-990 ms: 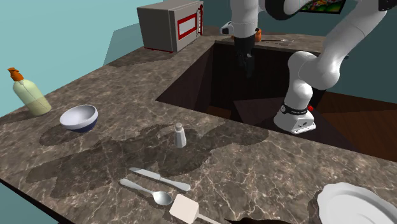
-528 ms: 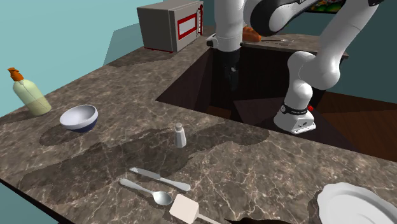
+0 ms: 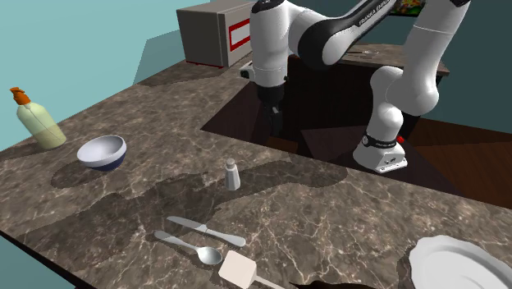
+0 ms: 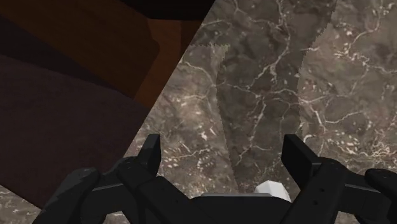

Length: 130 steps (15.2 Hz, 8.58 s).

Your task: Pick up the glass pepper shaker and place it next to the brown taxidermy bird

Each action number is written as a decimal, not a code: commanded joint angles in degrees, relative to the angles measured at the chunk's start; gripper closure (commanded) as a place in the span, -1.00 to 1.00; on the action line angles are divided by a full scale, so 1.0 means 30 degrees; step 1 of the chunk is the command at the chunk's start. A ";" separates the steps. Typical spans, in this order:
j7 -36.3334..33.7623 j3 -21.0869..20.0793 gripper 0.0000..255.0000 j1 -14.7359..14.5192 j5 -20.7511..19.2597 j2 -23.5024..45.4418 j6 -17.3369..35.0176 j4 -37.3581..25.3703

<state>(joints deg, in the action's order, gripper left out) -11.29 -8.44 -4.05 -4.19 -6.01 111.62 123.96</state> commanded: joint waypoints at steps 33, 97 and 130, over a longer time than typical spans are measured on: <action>-0.2376 -0.0715 1.00 -0.1480 -0.2419 0.9256 0.3564 -0.7452; -0.9191 -0.5231 1.00 -0.5662 0.1054 -0.1321 -0.3301 -0.3465; -1.4461 -0.8548 1.00 -0.7649 0.1358 -0.0390 0.2087 0.1299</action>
<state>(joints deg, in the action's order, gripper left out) -54.57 -34.04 -27.01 0.01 -7.38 117.13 127.31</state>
